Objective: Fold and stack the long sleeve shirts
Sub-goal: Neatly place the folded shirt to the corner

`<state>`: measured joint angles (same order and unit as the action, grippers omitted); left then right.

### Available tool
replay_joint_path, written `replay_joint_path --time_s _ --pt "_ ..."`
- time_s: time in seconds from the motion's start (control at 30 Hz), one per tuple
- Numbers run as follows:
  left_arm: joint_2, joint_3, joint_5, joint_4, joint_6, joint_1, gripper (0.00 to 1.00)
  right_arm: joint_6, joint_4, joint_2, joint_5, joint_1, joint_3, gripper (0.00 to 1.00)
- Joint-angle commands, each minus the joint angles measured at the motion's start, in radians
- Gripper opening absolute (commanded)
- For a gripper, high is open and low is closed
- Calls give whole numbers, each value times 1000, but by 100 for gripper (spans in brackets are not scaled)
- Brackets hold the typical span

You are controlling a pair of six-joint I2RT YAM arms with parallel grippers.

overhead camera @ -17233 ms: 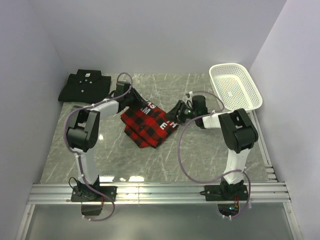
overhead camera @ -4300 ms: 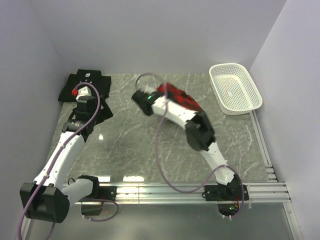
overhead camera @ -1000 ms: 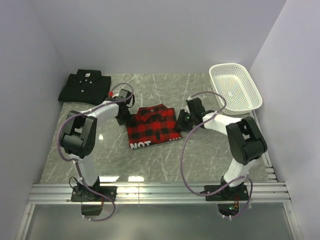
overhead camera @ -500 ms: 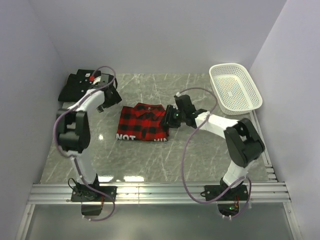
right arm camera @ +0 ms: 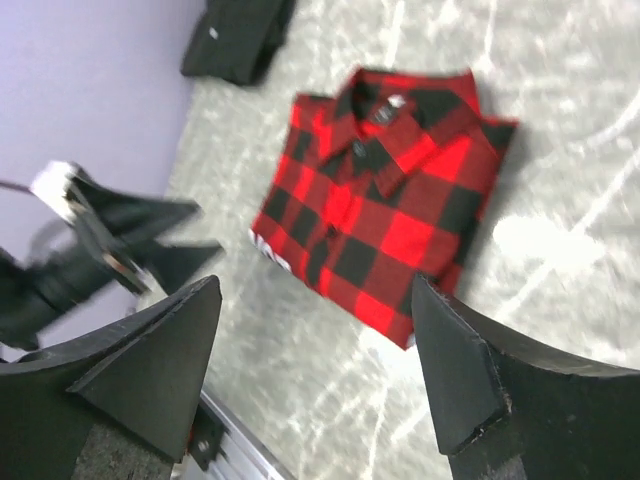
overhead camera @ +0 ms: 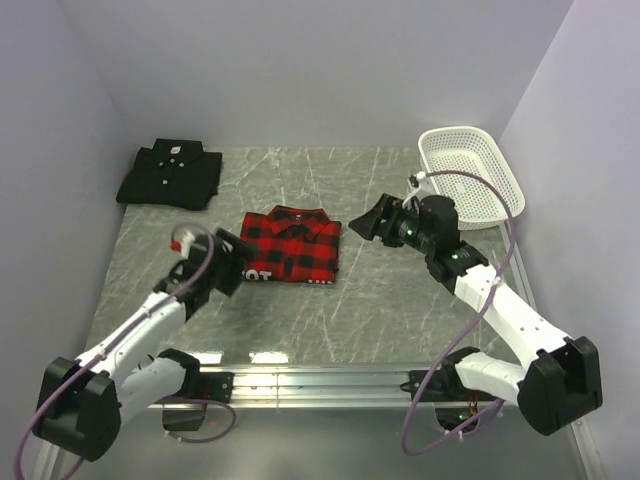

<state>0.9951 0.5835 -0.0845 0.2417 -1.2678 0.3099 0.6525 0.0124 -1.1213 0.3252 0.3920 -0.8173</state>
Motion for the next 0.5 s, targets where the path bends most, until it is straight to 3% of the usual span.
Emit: replay_joint_path --time_s 0.0,0.17,0.47 --pt "-65 -132 -84 -146 -295 132 99 -31 9 44 25 -19 53 85" --pt "-64 -212 -259 -266 -472 326 99 -25 -11 69 61 -41 113 85" --pt "295 -185 -296 -505 -593 431 99 1 -58 81 120 -73 170 84"
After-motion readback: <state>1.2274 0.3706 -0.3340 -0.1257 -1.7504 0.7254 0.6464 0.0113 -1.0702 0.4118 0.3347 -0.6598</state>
